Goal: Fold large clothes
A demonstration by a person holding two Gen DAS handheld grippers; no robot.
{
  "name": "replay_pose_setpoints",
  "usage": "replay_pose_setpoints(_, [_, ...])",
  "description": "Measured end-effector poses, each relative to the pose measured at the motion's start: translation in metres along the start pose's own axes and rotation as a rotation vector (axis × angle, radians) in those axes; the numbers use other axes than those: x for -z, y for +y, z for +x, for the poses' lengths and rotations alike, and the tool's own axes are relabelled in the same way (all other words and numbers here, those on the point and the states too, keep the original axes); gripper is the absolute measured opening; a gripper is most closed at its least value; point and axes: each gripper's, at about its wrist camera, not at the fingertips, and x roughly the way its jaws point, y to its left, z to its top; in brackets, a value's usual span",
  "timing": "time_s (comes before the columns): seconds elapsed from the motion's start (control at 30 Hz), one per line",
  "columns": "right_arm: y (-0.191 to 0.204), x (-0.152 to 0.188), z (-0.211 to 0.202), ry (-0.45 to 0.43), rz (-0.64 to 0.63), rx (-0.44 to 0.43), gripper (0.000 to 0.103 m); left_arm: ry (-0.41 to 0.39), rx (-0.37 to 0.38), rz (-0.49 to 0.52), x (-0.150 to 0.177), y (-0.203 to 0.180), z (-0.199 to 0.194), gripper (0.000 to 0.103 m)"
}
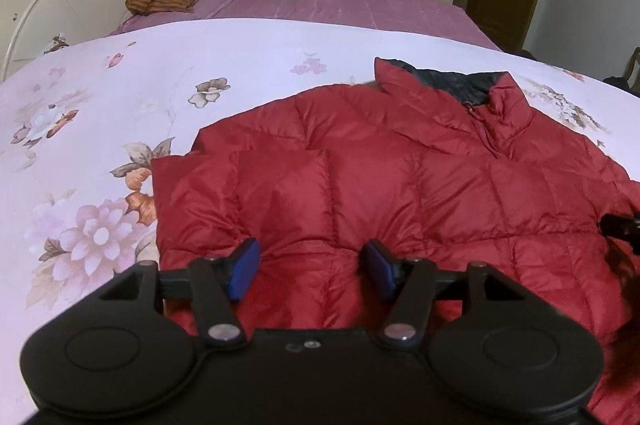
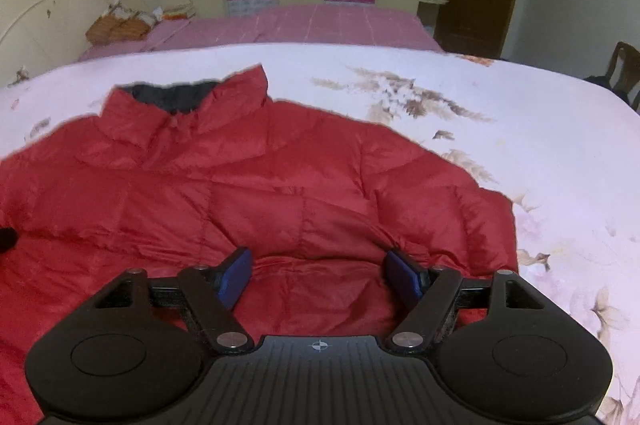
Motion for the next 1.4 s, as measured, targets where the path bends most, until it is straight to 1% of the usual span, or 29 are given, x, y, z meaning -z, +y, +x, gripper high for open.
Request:
replay_pose_setpoints(0.13, [-0.003,0.006,-0.002,0.028,-0.028,0.002,0.073,-0.010,-0.007,0.015,0.003,0.000,-0.004,0.060])
replay_pose_setpoints(0.2, [-0.006,0.006,-0.005,0.030,-0.021,0.013,0.073,-0.012,-0.012,0.018,0.004,0.000,-0.008,0.060])
replay_pose_setpoints(0.33, [-0.012,0.003,-0.025,-0.006,0.020,-0.013,0.073,-0.019,-0.005,0.009,0.007,0.003,-0.020,0.060])
replay_pose_setpoints(0.57, [-0.003,0.015,-0.047,-0.014,-0.012,-0.065,0.073,-0.028,0.038,0.000,0.022,0.002,-0.046,0.060])
replay_pose_setpoints(0.63, [0.003,0.023,-0.050,-0.007,-0.037,-0.069,0.073,-0.021,0.043,0.007,0.030,0.000,-0.047,0.063])
replay_pose_setpoints(0.67, [0.004,0.027,-0.048,0.000,-0.053,-0.062,0.073,-0.010,0.037,0.017,0.033,-0.001,-0.044,0.065])
replay_pose_setpoints(0.73, [0.006,0.035,-0.039,0.029,-0.088,-0.019,0.073,0.022,0.026,0.029,0.038,-0.001,-0.034,0.067])
replay_pose_setpoints(0.8, [0.001,0.041,-0.028,0.055,-0.080,0.008,0.073,0.030,0.032,0.014,0.039,0.001,-0.027,0.069])
replay_pose_setpoints(0.87, [-0.006,0.042,-0.021,0.068,-0.060,-0.001,0.073,0.036,0.029,0.007,0.038,0.001,-0.024,0.070])
replay_pose_setpoints(1.1, [-0.009,0.042,-0.013,0.084,-0.060,-0.016,0.073,0.036,0.005,0.014,0.041,-0.003,-0.023,0.071])
replay_pose_setpoints(1.4, [-0.015,0.031,-0.009,0.139,-0.086,-0.058,0.074,0.073,-0.063,-0.018,0.036,-0.011,-0.024,0.075])
